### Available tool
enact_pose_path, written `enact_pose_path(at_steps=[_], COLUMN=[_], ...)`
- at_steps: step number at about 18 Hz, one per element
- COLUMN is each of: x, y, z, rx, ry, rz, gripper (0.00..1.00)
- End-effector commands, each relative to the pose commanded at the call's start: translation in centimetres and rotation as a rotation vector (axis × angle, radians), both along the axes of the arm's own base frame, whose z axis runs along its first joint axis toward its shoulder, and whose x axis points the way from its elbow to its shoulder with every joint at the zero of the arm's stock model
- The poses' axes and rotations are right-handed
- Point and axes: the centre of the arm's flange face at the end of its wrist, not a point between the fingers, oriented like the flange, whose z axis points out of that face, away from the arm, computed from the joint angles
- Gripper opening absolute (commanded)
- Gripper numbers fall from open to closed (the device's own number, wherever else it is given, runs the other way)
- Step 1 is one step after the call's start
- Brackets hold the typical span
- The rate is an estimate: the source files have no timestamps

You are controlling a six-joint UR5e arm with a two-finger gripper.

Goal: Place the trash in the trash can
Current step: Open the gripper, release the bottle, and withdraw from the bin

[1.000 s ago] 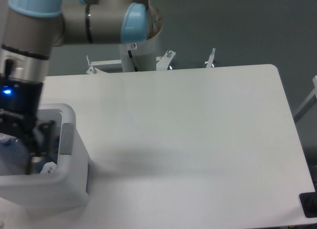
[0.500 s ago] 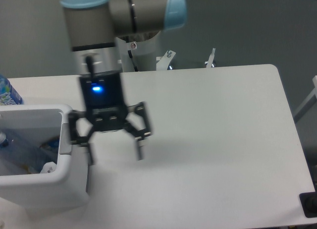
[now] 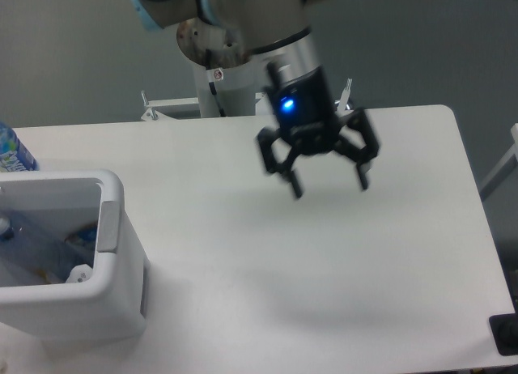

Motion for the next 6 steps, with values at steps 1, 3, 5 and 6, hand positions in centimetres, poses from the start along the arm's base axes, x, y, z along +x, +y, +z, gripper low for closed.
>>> enact_pose_path(at_steps=[1,3,5,6], x=[-0.4,-0.8,-1.3,-1.4], y=[-0.6,-1.4,-2.4,-2.4], z=[-0.3,-0.3,-0.1,-0.3], rx=[-0.039,-0.085,-0.091,-0.078], ry=[-0.011,-0.018,-0.028,-0.038], rz=[-0.030,-0.071,-0.069,-0.073], gripper=[1.00,1.00,1.00,1.00])
